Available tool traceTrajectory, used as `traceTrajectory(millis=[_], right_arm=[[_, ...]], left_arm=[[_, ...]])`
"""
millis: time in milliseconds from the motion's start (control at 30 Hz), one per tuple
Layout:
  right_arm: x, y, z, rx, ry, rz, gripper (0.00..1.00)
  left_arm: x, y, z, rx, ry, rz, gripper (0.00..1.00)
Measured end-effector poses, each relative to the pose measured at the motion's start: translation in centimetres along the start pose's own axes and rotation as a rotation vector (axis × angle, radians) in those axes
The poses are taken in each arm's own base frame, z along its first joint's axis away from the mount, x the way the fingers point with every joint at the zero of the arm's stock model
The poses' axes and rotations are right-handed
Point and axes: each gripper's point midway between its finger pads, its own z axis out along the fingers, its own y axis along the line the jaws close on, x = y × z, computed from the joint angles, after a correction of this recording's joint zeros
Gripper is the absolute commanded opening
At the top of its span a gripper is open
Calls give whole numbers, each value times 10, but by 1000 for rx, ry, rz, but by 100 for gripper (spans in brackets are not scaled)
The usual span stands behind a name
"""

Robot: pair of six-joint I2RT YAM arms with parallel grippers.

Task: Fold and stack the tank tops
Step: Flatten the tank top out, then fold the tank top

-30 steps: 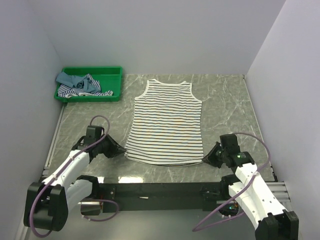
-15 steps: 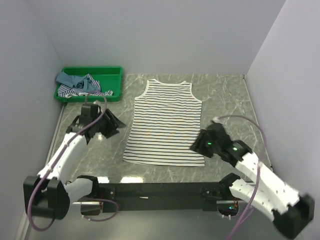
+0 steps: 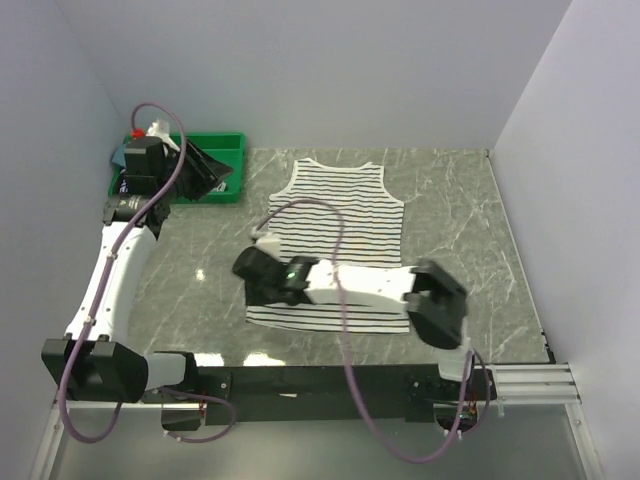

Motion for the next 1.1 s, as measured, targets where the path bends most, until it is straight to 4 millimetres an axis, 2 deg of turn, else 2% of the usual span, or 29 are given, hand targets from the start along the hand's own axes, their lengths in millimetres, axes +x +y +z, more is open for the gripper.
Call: traceTrajectory(millis=[100, 233, 367, 533, 767, 833, 900, 1000, 1067, 1100], right_arm=[[28, 21, 29, 10, 38, -65, 42], [48, 21, 53, 61, 68, -112, 42], [50, 14, 55, 93, 71, -122, 42], [45, 28, 59, 83, 53, -123, 42], [69, 18, 73, 125, 95, -162, 42], [70, 18, 74, 129, 91, -166, 42], [70, 18, 74, 129, 87, -167, 38], [71, 15, 74, 132, 83, -169, 25], [71, 15, 74, 132, 84, -172, 22], [71, 15, 74, 131, 86, -172, 16]], left_arm=[[-20, -16, -9, 32, -53, 3, 52], [-33, -21, -17, 44, -90, -4, 50], [-34, -21, -18, 48, -89, -5, 50], [-31, -22, -16, 61, -77, -12, 49], [-21, -12, -8, 51, -50, -39, 47], [-17, -7, -5, 45, -41, -43, 47], [-14, -3, -2, 41, -33, -47, 46], [-9, 3, 1, 29, -21, -54, 45], [-6, 7, 3, 21, -15, -59, 45], [-5, 9, 5, 19, -13, -60, 44]])
